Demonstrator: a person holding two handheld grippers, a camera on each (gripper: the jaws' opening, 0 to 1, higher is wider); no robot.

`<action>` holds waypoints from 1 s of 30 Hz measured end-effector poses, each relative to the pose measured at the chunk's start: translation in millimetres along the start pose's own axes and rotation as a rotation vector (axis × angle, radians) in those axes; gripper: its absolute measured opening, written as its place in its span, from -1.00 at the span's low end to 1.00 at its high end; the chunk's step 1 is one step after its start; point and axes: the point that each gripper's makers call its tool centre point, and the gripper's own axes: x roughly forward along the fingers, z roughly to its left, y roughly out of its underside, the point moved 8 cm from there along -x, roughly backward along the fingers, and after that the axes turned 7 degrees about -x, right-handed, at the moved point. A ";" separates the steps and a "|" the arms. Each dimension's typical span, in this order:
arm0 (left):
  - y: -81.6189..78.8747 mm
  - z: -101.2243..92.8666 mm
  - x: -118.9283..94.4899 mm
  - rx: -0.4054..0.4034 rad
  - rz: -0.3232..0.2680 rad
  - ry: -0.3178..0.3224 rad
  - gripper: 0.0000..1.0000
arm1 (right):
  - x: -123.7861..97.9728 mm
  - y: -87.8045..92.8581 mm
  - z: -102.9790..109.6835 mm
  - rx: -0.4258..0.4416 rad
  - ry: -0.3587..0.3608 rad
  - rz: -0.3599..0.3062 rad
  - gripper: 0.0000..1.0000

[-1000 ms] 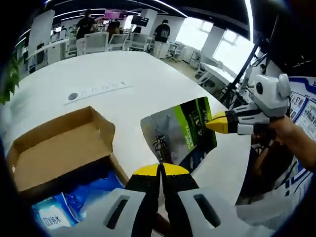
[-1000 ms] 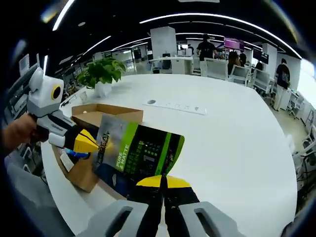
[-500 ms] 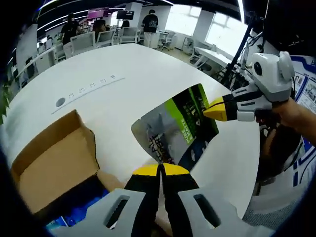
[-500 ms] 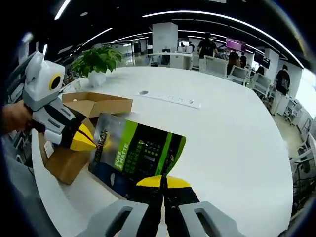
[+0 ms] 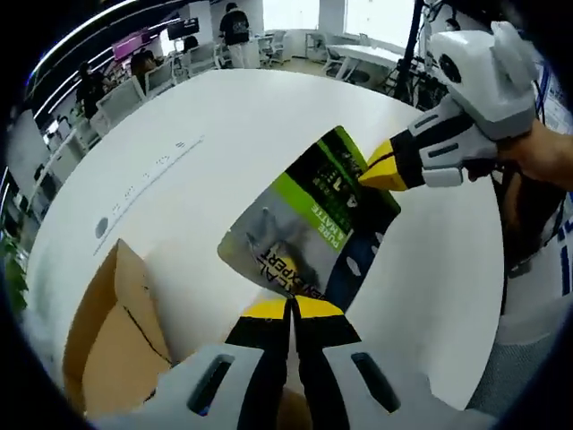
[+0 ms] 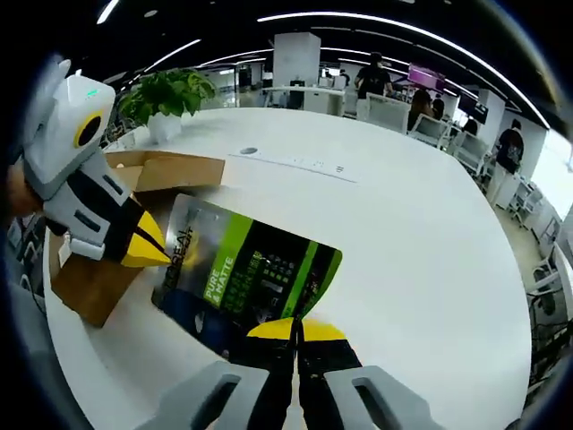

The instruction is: Operate the shoe box by opening the lid, removing the specified soft item, and placing it in the target area until the item is outside and the box remains undamaged.

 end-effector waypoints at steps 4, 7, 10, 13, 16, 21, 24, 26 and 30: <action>-0.8 -2.8 6.2 0.069 0.018 -0.023 -1.00 | 2.9 6.1 -1.9 0.021 0.003 0.003 -1.00; -0.8 -1.9 10.6 0.096 0.033 -0.033 -1.00 | 4.1 6.3 -1.7 0.012 0.009 -0.006 -1.00; -0.3 -2.2 12.4 0.130 0.040 -0.042 -1.00 | 7.2 7.3 -2.1 0.008 0.010 -0.009 -1.00; 0.3 -1.6 15.4 0.156 0.048 -0.052 -1.00 | 10.3 8.3 -2.3 0.009 0.009 -0.008 -1.00; 2.4 -2.6 18.1 0.181 0.062 -0.060 -1.00 | 12.9 8.5 -1.1 0.001 0.009 -0.008 -1.00; 8.5 -1.5 23.8 0.199 0.076 -0.064 -1.00 | 19.5 12.1 0.7 -0.005 0.008 0.004 -1.00; 12.0 -1.3 24.9 0.201 0.082 -0.067 -0.99 | 20.9 13.3 2.9 -0.004 0.000 0.012 -1.00; 13.3 -1.5 24.4 0.197 0.078 -0.071 -0.99 | 21.4 13.8 2.9 -0.001 0.003 0.014 -1.00; 13.1 -0.5 24.2 0.156 0.073 -0.075 -0.98 | 22.2 14.7 2.7 -0.001 0.010 0.018 -1.00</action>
